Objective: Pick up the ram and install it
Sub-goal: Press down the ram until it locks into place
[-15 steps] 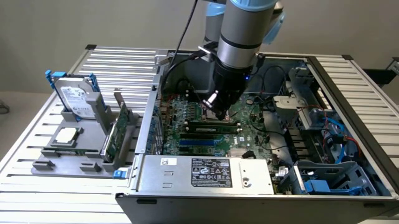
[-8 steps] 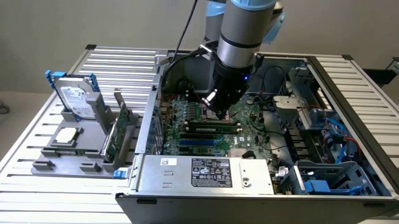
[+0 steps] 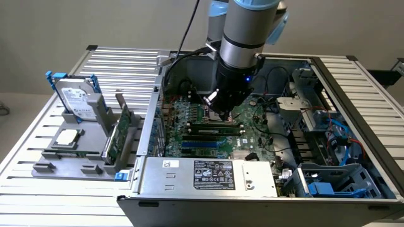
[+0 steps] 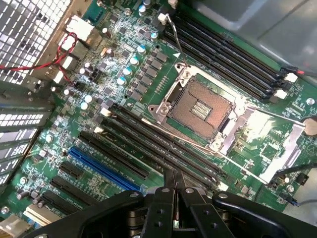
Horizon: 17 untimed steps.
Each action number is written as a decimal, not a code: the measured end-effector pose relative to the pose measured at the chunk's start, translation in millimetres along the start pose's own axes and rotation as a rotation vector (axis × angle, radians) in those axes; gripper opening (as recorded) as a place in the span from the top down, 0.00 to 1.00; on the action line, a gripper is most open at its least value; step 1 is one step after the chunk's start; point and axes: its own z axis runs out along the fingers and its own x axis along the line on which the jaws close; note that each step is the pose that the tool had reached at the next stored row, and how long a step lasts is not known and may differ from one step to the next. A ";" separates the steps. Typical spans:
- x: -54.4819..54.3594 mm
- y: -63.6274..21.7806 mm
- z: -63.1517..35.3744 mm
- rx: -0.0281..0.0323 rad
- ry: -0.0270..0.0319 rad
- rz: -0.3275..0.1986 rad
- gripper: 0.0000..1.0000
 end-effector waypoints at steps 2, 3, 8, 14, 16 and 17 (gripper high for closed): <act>0.0 0.0 0.0 -0.0002 -0.0014 0.026 0.89; 0.0 0.0 0.0 -0.0002 -0.0020 0.039 0.89; 0.0 0.0 -0.1 -0.0005 -0.0054 0.104 0.89; 0.0 0.0 -0.1 -0.0005 -0.0090 0.180 0.89; 0.0 0.0 -0.2 -0.0005 -0.0103 0.207 0.89; 0.0 0.0 -0.2 -0.0006 -0.0110 0.219 0.89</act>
